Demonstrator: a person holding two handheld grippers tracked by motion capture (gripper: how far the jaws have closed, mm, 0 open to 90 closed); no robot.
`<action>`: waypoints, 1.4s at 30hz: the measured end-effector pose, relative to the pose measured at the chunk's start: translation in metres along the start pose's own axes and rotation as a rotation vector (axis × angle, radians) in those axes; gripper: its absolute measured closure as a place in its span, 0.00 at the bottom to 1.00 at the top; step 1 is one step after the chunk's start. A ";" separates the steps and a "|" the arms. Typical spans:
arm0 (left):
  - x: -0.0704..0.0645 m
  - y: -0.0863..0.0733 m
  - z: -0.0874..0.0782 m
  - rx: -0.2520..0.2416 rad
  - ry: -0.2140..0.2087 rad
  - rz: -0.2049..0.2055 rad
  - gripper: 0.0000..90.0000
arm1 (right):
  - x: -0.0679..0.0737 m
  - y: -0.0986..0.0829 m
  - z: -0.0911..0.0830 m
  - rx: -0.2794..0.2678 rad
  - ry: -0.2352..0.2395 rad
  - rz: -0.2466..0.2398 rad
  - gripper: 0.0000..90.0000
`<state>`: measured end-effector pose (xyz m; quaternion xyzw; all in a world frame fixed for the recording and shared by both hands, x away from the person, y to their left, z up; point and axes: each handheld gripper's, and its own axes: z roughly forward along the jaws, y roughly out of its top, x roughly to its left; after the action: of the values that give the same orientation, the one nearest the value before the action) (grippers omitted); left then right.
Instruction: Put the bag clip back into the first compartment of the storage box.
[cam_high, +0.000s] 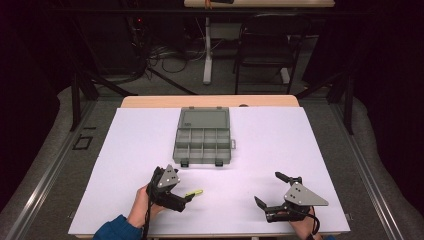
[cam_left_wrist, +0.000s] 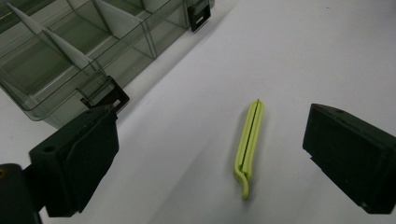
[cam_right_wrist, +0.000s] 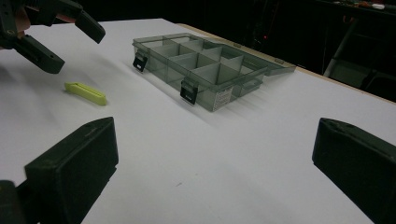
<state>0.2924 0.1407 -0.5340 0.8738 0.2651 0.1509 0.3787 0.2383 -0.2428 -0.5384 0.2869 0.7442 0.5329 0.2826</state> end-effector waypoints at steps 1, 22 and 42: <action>0.000 0.000 0.001 0.005 0.001 0.000 0.07 | 0.000 0.000 0.000 0.001 0.000 -0.001 0.00; -0.010 -0.003 0.016 0.088 -0.085 0.029 0.55 | 0.000 0.000 0.000 0.005 0.001 0.001 0.00; -0.009 -0.008 0.023 0.114 -0.143 0.019 0.81 | 0.000 0.000 0.000 0.006 0.003 0.000 0.00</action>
<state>0.2932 0.1269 -0.5554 0.9051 0.2370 0.0764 0.3447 0.2382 -0.2433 -0.5381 0.2870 0.7463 0.5309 0.2807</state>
